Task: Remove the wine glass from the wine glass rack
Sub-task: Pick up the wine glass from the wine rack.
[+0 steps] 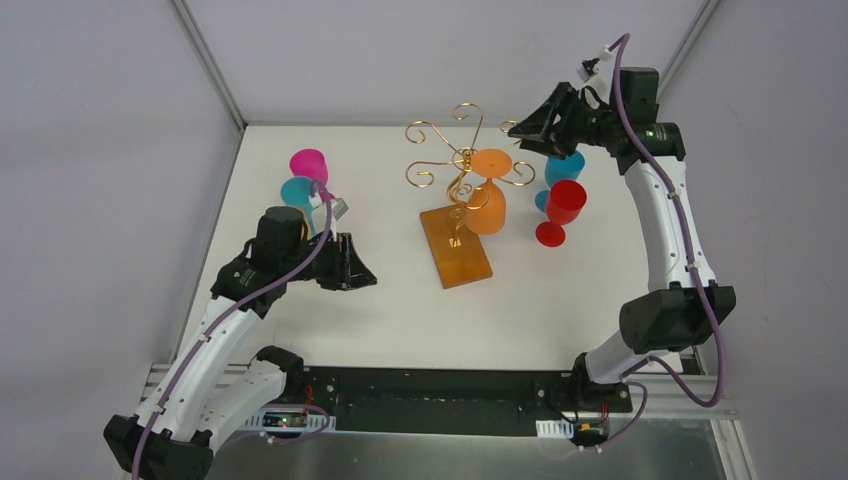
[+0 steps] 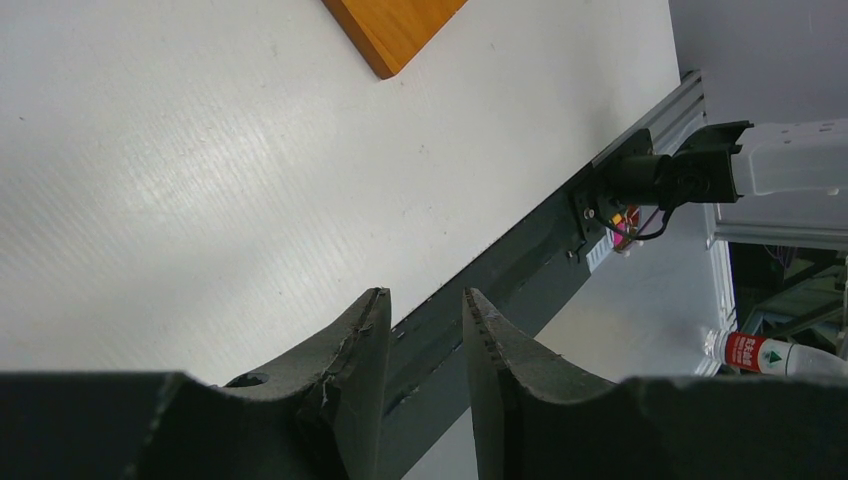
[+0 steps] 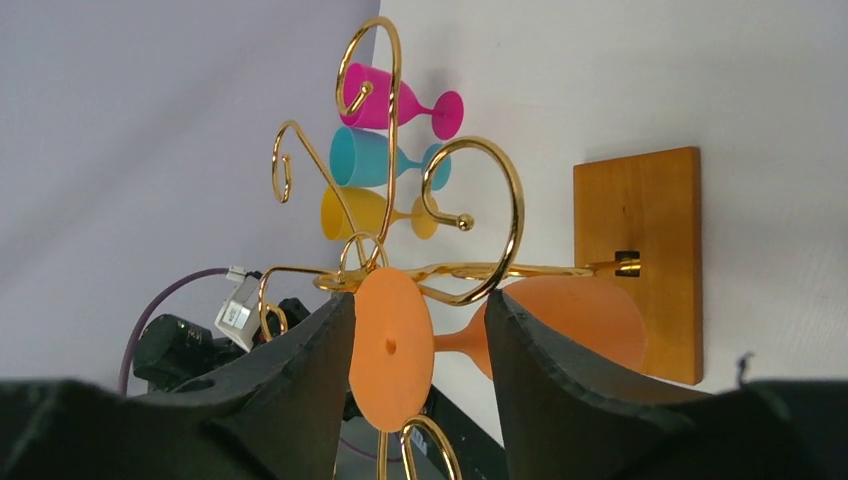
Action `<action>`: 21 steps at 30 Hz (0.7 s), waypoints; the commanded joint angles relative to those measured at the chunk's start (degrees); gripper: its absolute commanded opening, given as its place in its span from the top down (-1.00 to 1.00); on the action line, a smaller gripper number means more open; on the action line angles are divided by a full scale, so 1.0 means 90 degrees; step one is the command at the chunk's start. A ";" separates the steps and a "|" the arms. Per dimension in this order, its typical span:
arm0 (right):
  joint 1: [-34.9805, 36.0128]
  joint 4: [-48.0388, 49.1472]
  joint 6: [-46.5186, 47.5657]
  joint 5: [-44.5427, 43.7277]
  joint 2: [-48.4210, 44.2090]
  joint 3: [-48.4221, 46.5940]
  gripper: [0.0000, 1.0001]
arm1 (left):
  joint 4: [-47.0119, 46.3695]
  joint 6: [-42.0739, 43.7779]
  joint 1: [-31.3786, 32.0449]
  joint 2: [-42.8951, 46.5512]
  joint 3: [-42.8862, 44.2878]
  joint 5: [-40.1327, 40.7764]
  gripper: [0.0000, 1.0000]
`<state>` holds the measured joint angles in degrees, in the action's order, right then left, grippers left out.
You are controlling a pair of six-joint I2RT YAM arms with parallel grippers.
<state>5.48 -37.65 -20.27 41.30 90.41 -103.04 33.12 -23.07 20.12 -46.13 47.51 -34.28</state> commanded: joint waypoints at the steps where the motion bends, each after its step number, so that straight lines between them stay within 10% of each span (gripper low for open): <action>1: 0.0137 -0.0523 0.0240 0.0613 -0.0003 -0.0447 -0.07 | -0.0010 0.0176 -0.0077 0.0087 -0.0024 -0.0015 0.32; 21: 0.0398 -0.1591 0.0845 -0.0104 0.0108 -0.0901 0.01 | 0.0030 0.0151 -0.0077 0.0195 -0.0051 0.0021 0.32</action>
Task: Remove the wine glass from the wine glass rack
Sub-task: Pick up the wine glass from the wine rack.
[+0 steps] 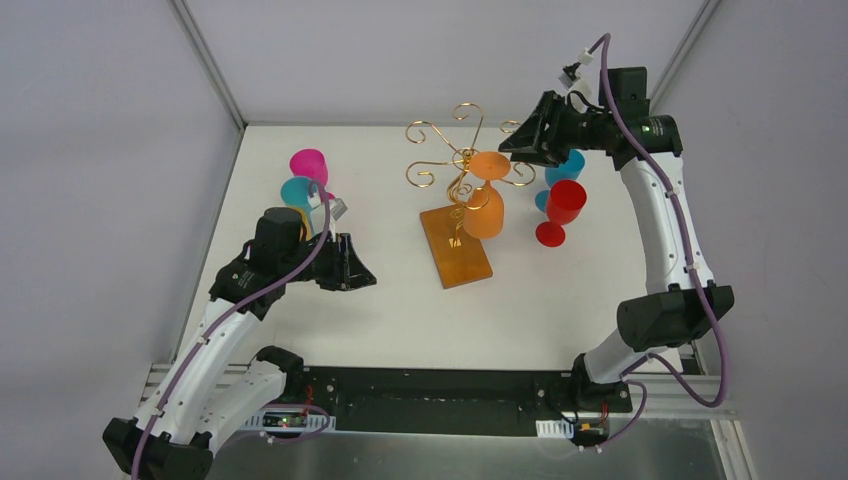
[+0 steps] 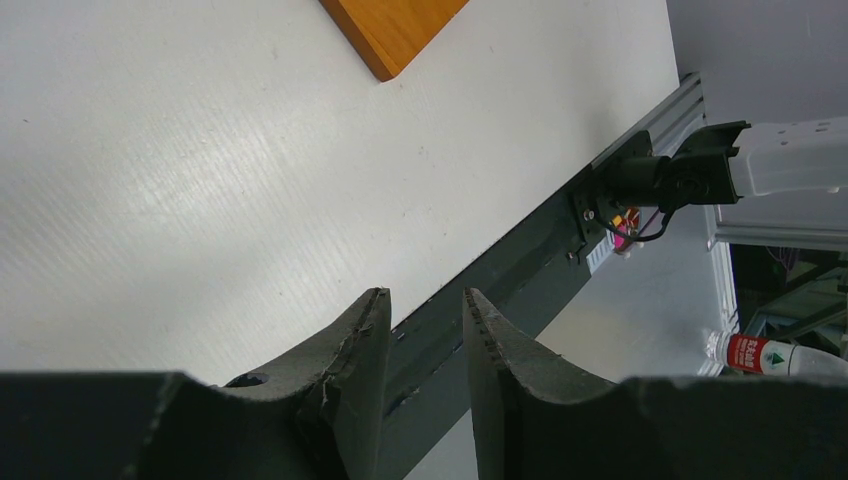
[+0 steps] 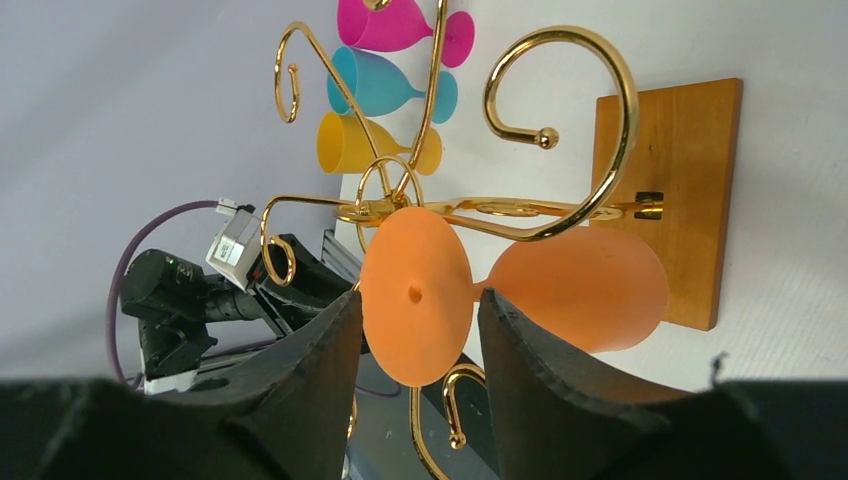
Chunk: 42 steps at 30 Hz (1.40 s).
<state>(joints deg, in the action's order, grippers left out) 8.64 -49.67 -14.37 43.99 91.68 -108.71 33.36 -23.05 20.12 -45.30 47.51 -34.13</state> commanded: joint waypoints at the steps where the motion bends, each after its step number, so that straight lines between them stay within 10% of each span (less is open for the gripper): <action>1: 0.0047 -0.0224 0.0177 -0.0434 -0.0046 -0.0255 0.01 | 0.0004 0.0149 -0.0077 0.0119 -0.0054 0.0019 0.32; 25: 0.0347 -0.0380 0.0093 0.0131 0.0274 -0.0509 0.10 | 0.0028 0.0168 -0.0077 0.0134 -0.0055 0.0042 0.32; 42: 0.0378 0.0027 -0.0289 0.0473 0.0215 -0.0301 0.82 | 0.0072 0.0198 -0.0077 0.0132 -0.0044 0.0085 0.32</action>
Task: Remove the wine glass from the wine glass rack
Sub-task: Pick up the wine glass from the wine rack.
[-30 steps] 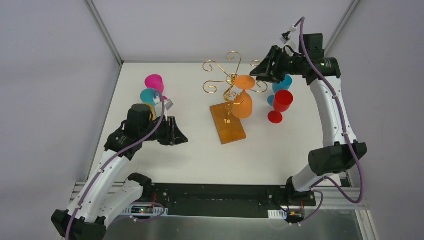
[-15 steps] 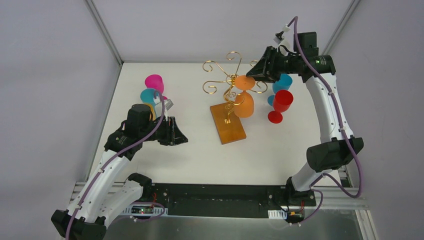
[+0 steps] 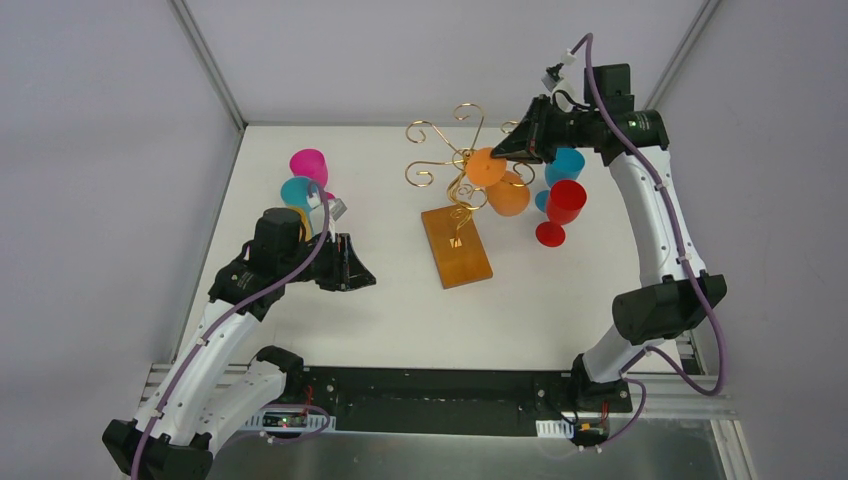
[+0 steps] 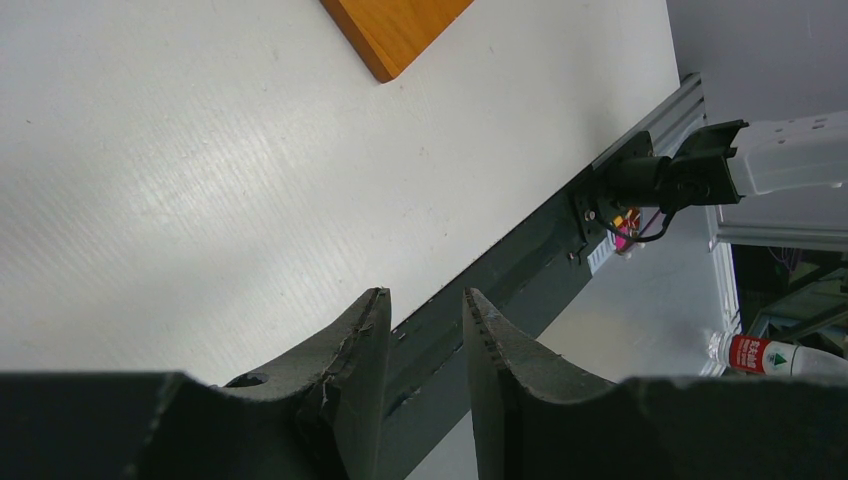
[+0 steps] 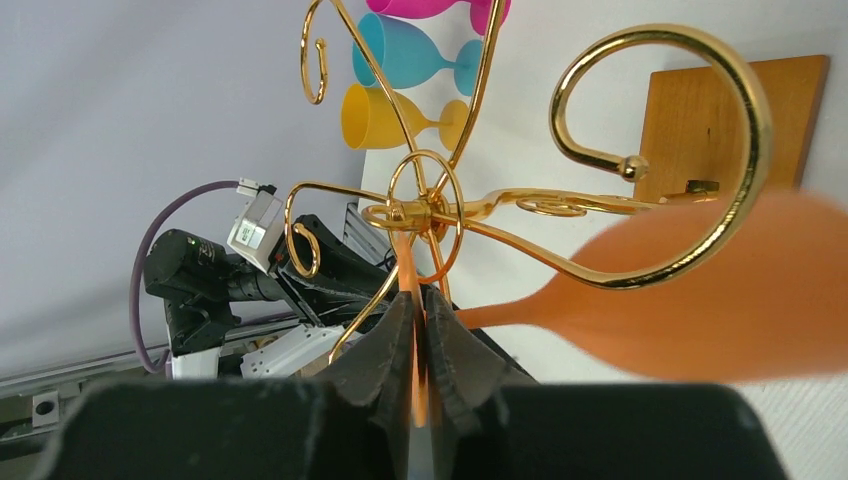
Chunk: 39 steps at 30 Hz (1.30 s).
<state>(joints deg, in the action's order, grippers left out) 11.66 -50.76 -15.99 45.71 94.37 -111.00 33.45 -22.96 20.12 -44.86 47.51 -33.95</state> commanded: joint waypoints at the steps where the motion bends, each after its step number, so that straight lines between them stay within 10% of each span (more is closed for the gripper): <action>1: 0.0042 0.0157 -0.0117 0.0295 -0.0092 -0.0027 0.89 | 0.0062 0.0188 -0.0072 0.0082 -0.0044 0.0062 0.32; 39: -0.0412 0.2673 -0.2031 -0.1025 -0.1398 0.1727 1.00 | 0.0106 0.0178 -0.0074 0.0055 -0.0078 0.0193 0.32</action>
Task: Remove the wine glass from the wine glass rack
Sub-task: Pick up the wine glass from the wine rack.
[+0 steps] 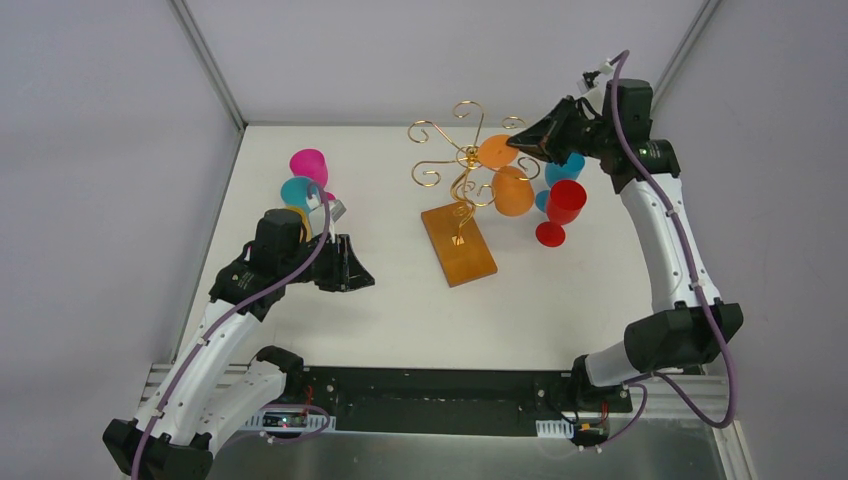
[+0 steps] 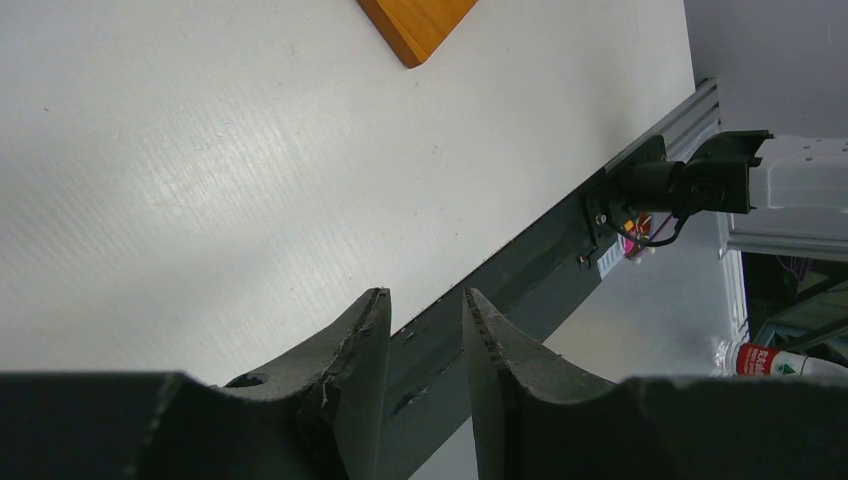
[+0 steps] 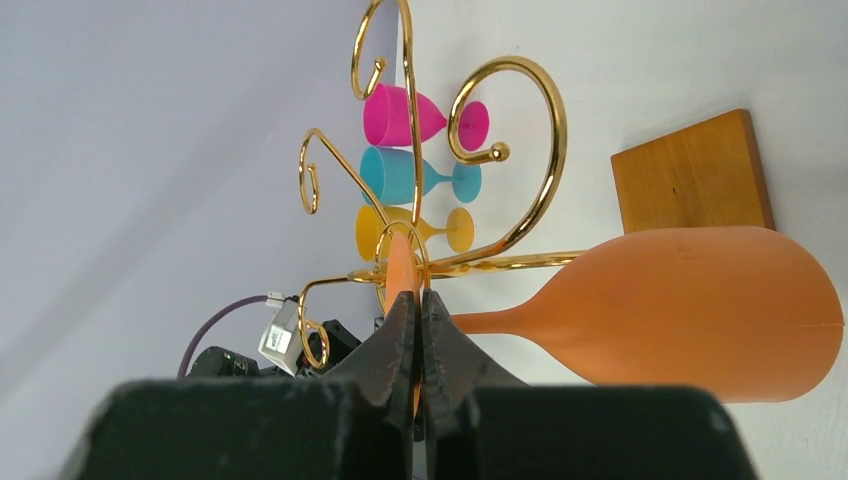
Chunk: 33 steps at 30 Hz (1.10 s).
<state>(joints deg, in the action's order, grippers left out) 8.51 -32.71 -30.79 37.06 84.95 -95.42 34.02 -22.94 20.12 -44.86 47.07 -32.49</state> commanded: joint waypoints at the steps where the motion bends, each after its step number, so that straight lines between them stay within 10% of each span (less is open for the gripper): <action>1: -0.0074 0.0667 -0.0389 -0.0072 -0.0367 -0.0004 1.00 | 0.0048 0.0176 -0.0077 0.0057 -0.0032 0.0035 0.32; 33: -0.0924 0.1872 -0.0870 -0.1086 -0.2799 0.2171 1.00 | 0.0089 0.0234 -0.0077 0.0150 0.0080 0.0275 0.14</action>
<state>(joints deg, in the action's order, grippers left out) 0.45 -19.46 -38.54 28.91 65.19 -76.97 35.05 -22.50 20.12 -44.73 47.07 -31.88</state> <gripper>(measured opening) 0.012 0.419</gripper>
